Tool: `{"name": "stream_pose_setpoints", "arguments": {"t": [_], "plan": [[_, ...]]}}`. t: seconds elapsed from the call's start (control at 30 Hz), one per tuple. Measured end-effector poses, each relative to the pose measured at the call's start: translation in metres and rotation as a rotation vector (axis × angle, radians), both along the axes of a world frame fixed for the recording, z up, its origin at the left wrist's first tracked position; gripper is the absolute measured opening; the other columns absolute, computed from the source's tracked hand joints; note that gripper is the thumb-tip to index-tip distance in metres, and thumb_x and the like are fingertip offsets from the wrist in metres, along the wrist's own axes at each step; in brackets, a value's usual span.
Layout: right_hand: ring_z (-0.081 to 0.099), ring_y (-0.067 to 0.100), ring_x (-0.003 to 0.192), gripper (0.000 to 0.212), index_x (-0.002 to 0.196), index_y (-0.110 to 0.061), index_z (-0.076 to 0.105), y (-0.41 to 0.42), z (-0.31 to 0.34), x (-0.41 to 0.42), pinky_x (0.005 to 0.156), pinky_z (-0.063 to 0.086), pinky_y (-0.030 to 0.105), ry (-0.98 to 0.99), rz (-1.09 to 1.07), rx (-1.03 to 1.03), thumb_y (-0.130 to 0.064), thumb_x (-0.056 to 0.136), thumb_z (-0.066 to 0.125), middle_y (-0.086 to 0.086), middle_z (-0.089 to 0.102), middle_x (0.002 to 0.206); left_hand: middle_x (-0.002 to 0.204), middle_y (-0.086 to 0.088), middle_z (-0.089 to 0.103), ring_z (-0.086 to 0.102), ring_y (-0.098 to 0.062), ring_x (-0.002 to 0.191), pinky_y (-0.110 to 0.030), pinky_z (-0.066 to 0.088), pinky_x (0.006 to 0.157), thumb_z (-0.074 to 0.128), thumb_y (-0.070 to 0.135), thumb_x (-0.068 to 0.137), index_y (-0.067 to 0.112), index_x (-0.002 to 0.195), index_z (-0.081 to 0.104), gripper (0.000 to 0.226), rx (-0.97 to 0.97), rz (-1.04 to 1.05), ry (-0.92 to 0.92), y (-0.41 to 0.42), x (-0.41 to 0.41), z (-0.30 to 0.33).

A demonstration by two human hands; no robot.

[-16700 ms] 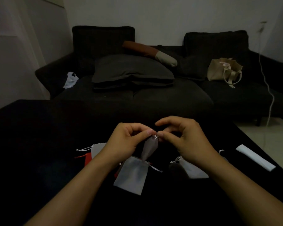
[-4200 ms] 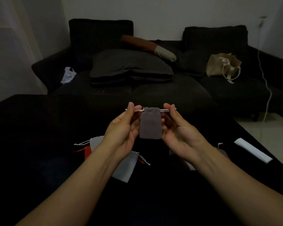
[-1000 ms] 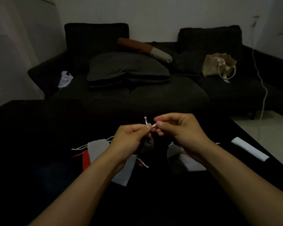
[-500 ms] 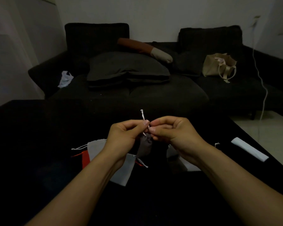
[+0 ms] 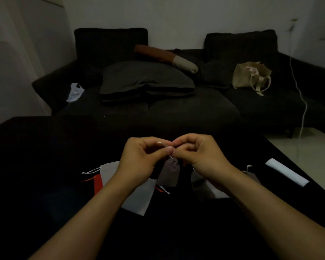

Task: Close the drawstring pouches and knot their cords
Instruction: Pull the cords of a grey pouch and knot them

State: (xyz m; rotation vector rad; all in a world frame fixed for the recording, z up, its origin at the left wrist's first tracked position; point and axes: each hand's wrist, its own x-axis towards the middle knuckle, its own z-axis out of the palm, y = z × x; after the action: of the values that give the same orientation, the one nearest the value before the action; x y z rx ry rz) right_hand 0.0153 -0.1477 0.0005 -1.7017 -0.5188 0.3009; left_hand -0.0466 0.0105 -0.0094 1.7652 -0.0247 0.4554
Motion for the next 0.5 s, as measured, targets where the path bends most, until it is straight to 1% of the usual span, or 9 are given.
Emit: {"name": "stream_pose_setpoints", "arguments": {"t": [0.07,0.17,0.23,0.3,0.37,0.43,0.5], "plan": [[0.067,0.015,0.069,0.014,0.098,-0.013,0.074,0.002,-0.001,0.000,0.067,0.056,0.026,-0.105,-0.014,-0.065,-0.007,0.085,0.072,0.019,0.071,0.080,0.091,-0.001,0.078,0.074,-0.013,0.091,-0.028,0.058,0.083,0.073,0.003,0.082,0.010,0.098,0.078,0.018,0.093,0.015,-0.049,0.000,0.002,-0.003],[0.070,0.016,0.075,0.018,0.096,-0.017,0.076,0.007,-0.006,-0.001,0.073,0.057,0.031,-0.257,-0.053,-0.118,-0.005,0.087,0.067,0.011,0.073,0.080,0.096,-0.001,0.077,0.073,-0.013,0.094,-0.032,0.058,0.086,0.073,0.003,0.083,0.010,0.098,0.078,0.017,0.125,0.063,-0.140,-0.005,0.004,-0.010],[0.071,0.017,0.083,0.020,0.098,-0.016,0.076,0.010,-0.007,-0.003,0.076,0.058,0.029,-0.242,-0.071,-0.080,-0.004,0.089,0.063,0.011,0.074,0.087,0.097,0.002,0.076,0.072,-0.010,0.094,-0.031,0.058,0.086,0.072,0.005,0.085,0.013,0.098,0.078,0.017,0.129,0.117,-0.178,-0.012,0.006,-0.013],[0.072,0.014,0.085,0.021,0.101,-0.011,0.075,0.011,-0.004,-0.006,0.077,0.057,0.023,-0.079,-0.074,0.060,0.000,0.091,0.060,0.013,0.075,0.092,0.096,0.004,0.075,0.071,-0.009,0.093,-0.031,0.057,0.085,0.073,0.008,0.085,0.016,0.098,0.079,0.016,0.129,0.176,-0.214,-0.015,0.007,-0.014],[0.072,0.012,0.090,0.023,0.104,-0.009,0.074,0.012,0.002,-0.009,0.078,0.058,0.021,0.128,-0.047,0.206,0.002,0.092,0.058,0.010,0.076,0.097,0.095,0.006,0.075,0.071,-0.008,0.093,-0.032,0.058,0.085,0.073,0.008,0.085,0.017,0.096,0.079,0.015,0.148,0.219,-0.242,-0.015,0.008,-0.014],[0.072,0.014,0.094,0.025,0.107,-0.009,0.074,0.012,0.007,-0.009,0.080,0.058,0.023,0.286,-0.027,0.283,0.000,0.093,0.056,0.008,0.076,0.100,0.096,0.007,0.075,0.070,-0.006,0.094,-0.030,0.057,0.086,0.073,0.007,0.085,0.017,0.097,0.079,0.017,0.200,0.236,-0.274,-0.012,0.008,-0.013],[0.071,0.016,0.098,0.025,0.110,-0.009,0.073,0.012,0.007,-0.009,0.090,0.054,0.031,0.419,-0.025,0.343,-0.006,0.094,0.055,0.008,0.076,0.105,0.098,0.008,0.074,0.069,-0.004,0.095,-0.025,0.056,0.087,0.074,0.006,0.084,0.019,0.097,0.079,0.019,0.272,0.246,-0.313,-0.010,0.006,-0.011]]}}
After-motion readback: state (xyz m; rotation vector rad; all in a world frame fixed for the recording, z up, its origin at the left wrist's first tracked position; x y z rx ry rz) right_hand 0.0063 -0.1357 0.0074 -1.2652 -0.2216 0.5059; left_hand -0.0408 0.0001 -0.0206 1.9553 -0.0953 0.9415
